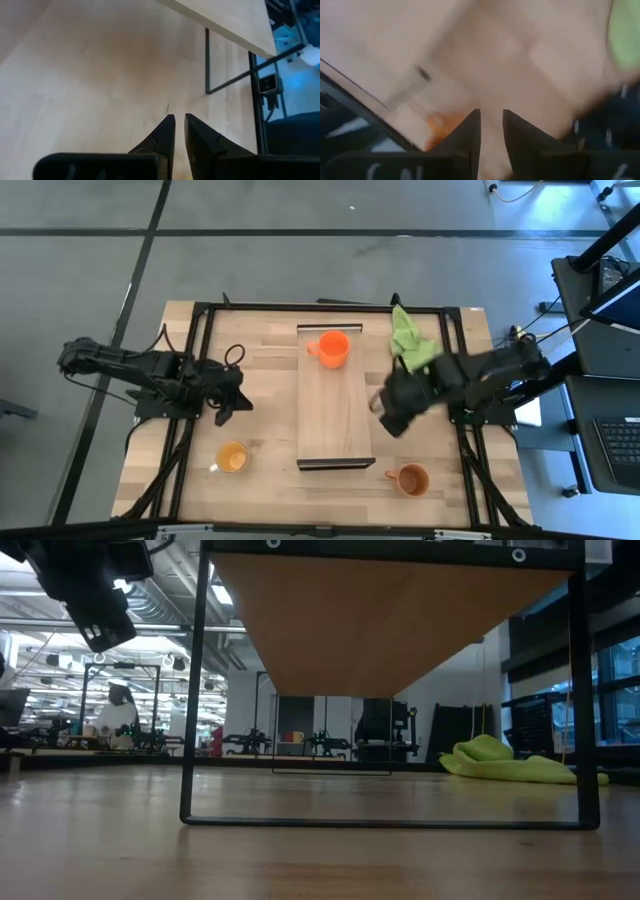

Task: Stack small to large cups/mugs on shelf
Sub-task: Put the brown mug on the shelf

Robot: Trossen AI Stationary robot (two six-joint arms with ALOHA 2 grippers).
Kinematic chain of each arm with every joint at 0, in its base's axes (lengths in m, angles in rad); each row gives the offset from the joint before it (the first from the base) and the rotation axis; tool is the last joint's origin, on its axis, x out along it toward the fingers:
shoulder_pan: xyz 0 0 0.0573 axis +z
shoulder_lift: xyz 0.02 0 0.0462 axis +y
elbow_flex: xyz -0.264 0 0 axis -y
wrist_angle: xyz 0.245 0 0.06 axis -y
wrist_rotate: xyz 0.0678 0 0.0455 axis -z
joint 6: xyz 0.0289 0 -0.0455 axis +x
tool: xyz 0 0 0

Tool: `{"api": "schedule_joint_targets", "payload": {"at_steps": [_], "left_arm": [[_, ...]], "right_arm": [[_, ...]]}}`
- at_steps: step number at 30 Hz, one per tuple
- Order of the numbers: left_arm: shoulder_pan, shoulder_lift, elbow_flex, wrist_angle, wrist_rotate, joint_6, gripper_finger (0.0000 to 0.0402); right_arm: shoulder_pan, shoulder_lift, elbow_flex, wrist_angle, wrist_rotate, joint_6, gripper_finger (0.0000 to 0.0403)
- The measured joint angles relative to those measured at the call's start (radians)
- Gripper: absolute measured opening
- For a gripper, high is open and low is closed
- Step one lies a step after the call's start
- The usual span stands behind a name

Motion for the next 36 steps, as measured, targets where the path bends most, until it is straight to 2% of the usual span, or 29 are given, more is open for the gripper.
{"api": "schedule_joint_targets", "payload": {"at_steps": [5,8,10,13,17,20,25,36], "left_arm": [[-0.030,0.000,0.000,-0.039,-0.001,0.000,0.0035],[-0.031,0.000,0.000,-0.059,-0.001,0.001,0.0035],[-0.031,0.000,0.000,-0.063,-0.002,0.002,0.0035],[-0.031,0.000,0.000,-0.063,0.008,0.002,0.0035],[-0.032,0.000,0.000,-0.063,0.035,0.001,0.0035],[-0.031,0.000,0.000,-0.063,0.038,0.015,0.0035],[-0.031,0.000,0.000,-0.064,0.039,0.024,0.0035],[-0.031,0.000,0.000,-0.064,0.030,0.043,0.0035]], "right_arm": [[0.157,-0.031,-0.167,0.015,-0.121,0.211,0.0083],[0.243,-0.031,-0.234,0.123,-0.172,0.327,0.0083],[0.286,-0.031,-0.268,0.239,-0.155,0.414,0.0083],[0.348,-0.031,-0.313,0.358,-0.068,0.575,0.0083],[0.437,-0.027,-0.345,0.398,0.025,0.764,0.0083],[0.489,-0.027,-0.368,0.389,0.026,0.891,0.0083],[0.547,-0.026,-0.398,0.405,0.017,0.983,0.0083],[0.554,-0.026,-0.550,0.586,0.023,1.012,0.0087]]}}
